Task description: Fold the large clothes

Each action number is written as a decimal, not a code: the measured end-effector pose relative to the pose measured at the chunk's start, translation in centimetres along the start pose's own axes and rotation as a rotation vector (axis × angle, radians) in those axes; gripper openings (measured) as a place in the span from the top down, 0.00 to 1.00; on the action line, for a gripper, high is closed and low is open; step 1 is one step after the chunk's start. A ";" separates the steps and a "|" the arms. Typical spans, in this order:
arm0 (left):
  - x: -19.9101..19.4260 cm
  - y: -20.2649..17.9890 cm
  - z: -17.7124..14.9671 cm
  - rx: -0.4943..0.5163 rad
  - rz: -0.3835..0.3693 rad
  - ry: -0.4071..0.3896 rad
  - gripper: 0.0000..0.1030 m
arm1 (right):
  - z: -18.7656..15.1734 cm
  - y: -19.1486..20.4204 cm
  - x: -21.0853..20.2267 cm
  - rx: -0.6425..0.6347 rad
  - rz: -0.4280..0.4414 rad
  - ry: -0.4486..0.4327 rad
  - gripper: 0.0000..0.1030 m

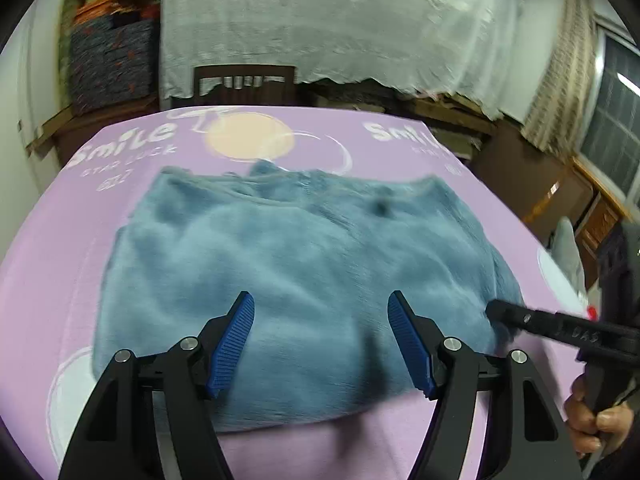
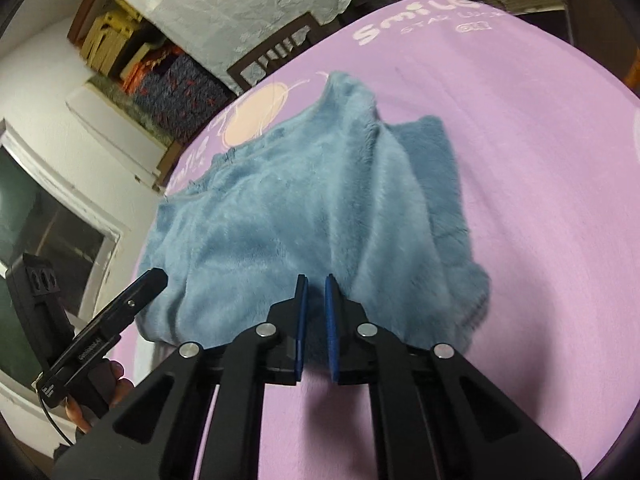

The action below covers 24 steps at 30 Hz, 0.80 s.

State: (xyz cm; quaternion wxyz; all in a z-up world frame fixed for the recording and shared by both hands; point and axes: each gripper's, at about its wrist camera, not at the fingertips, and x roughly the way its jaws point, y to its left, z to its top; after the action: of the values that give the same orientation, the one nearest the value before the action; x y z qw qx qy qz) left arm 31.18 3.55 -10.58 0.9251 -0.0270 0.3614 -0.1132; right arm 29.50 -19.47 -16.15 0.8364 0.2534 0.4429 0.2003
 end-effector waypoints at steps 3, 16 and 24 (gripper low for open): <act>1.8 -1.6 -0.9 0.069 0.042 0.050 0.32 | -0.8 0.4 -1.4 -0.002 0.002 -0.040 0.85; 2.4 -1.2 -0.5 0.031 0.034 0.082 0.27 | -3.6 -1.2 -2.7 0.187 0.124 -0.017 0.44; 2.6 0.8 0.1 -0.054 0.027 0.095 0.27 | -3.4 -2.3 -1.7 0.353 0.028 -0.039 0.44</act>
State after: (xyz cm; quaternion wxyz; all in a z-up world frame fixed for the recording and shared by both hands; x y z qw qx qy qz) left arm 33.27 3.72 -12.36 0.9072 -0.0419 0.4082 -0.0923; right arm 26.00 -21.35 -18.10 0.7845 0.4063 0.4513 0.1258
